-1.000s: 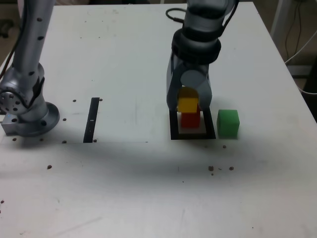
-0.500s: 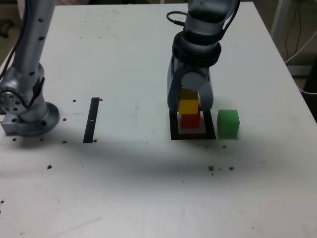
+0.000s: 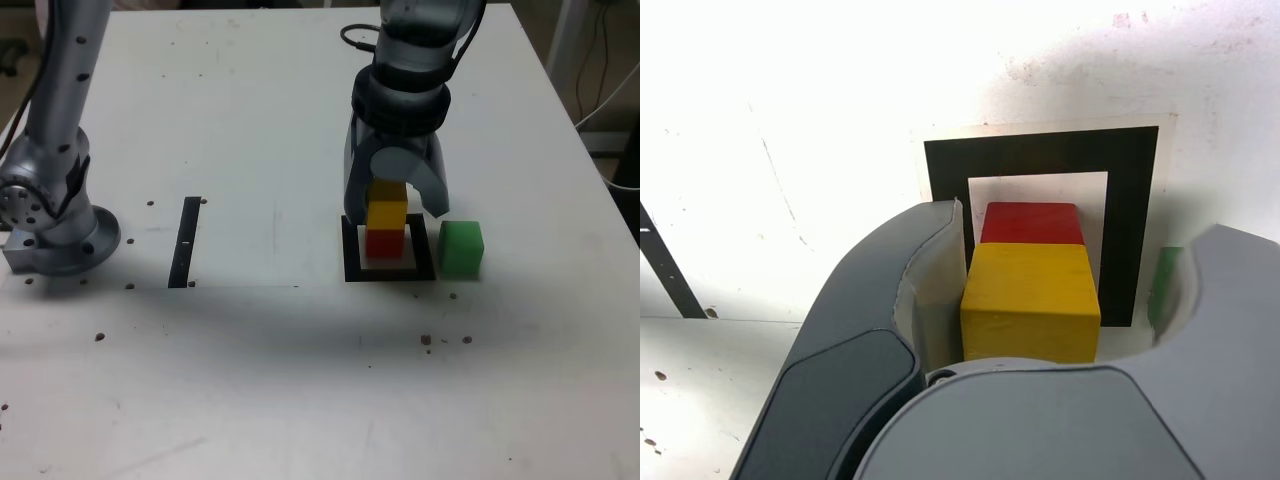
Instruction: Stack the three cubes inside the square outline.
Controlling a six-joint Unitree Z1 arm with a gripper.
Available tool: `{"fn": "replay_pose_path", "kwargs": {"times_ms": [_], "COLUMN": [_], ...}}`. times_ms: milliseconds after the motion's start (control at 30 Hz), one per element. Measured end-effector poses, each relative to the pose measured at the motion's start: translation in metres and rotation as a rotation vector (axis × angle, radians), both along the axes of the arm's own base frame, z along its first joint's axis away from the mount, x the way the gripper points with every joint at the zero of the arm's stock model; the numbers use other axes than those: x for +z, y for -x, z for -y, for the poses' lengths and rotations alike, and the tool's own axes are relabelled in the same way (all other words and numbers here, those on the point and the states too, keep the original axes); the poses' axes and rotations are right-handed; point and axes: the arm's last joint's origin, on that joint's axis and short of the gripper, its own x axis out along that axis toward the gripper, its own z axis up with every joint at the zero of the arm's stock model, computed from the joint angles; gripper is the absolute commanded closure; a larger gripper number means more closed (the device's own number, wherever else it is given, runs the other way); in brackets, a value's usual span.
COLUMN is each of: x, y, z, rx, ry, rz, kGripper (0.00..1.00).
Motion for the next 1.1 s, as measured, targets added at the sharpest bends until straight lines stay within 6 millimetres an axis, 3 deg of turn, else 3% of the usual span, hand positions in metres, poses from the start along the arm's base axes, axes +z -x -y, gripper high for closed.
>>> {"fn": "replay_pose_path", "kwargs": {"times_ms": [400, 733, 1100], "x": [0.009, 0.039, 0.077], "y": [0.009, 0.033, 0.041], "z": [-0.001, 0.009, 0.037], "rx": [0.006, 0.011, -0.040], "ry": [-0.009, -0.016, -0.071], "rz": [-0.006, 0.016, 0.044], "kGripper": [0.00, 0.00, 0.01]}}
